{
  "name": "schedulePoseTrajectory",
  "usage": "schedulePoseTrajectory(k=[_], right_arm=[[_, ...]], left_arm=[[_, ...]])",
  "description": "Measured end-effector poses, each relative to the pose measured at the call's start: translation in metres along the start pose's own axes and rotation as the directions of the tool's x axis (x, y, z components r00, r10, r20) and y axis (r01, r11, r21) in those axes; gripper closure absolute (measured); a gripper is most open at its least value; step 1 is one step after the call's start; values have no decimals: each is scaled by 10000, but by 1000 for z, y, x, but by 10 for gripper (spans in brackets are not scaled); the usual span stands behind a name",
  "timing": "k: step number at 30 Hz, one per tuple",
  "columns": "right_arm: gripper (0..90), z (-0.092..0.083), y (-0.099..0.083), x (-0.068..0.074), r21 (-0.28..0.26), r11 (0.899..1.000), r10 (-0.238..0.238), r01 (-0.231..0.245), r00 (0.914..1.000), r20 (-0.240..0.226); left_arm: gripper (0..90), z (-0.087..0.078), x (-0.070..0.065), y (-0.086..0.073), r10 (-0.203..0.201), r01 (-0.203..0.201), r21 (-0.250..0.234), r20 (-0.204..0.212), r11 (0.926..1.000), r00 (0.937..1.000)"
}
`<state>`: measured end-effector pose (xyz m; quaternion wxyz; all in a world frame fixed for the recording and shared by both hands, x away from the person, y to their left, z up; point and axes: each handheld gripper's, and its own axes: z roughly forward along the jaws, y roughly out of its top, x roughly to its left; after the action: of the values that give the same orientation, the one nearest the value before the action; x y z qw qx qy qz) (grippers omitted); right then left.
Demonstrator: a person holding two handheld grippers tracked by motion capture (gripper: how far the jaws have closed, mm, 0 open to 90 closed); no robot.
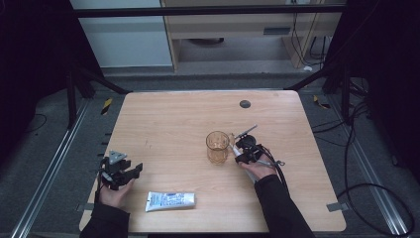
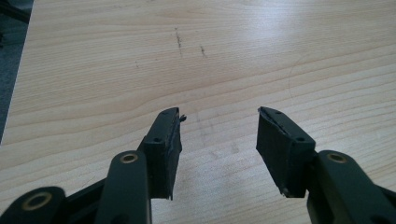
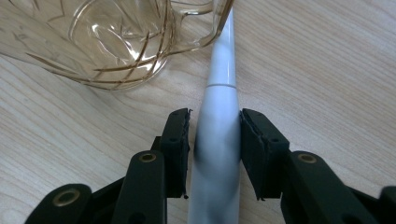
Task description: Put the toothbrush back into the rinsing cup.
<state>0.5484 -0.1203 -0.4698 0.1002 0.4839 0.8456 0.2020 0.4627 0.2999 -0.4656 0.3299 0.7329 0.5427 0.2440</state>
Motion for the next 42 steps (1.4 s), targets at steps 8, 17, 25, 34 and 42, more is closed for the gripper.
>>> schedulePoseTrajectory(k=[8, 17, 25, 34, 42], right_arm=[[660, 2, 0, 2, 145, 9999, -62, 59, 9998, 192], [671, 2, 1, 1, 240, 9997, 10, -16, 9997, 257], [674, -1, 1, -1, 453, 9990, 41, -51, 9997, 234], [676, -10, -1, -7, 337, 9992, 198, -205, 9996, 197], [676, -21, -2, -16, -7, 9982, 605, -606, 9974, 390]], left_arm=[[487, 0, 0, 0, 7, -7, 15, 4, 10000, 10000], [487, 0, 0, 0, 14, -14, 13, 10, 10000, 10000], [488, 0, 0, 0, 8, -8, 16, 13, 10000, 10000], [488, 0, 0, 0, 3, -3, 19, 14, 10000, 10000], [488, 0, 0, 0, -3, 3, 10, 18, 10000, 10000]])
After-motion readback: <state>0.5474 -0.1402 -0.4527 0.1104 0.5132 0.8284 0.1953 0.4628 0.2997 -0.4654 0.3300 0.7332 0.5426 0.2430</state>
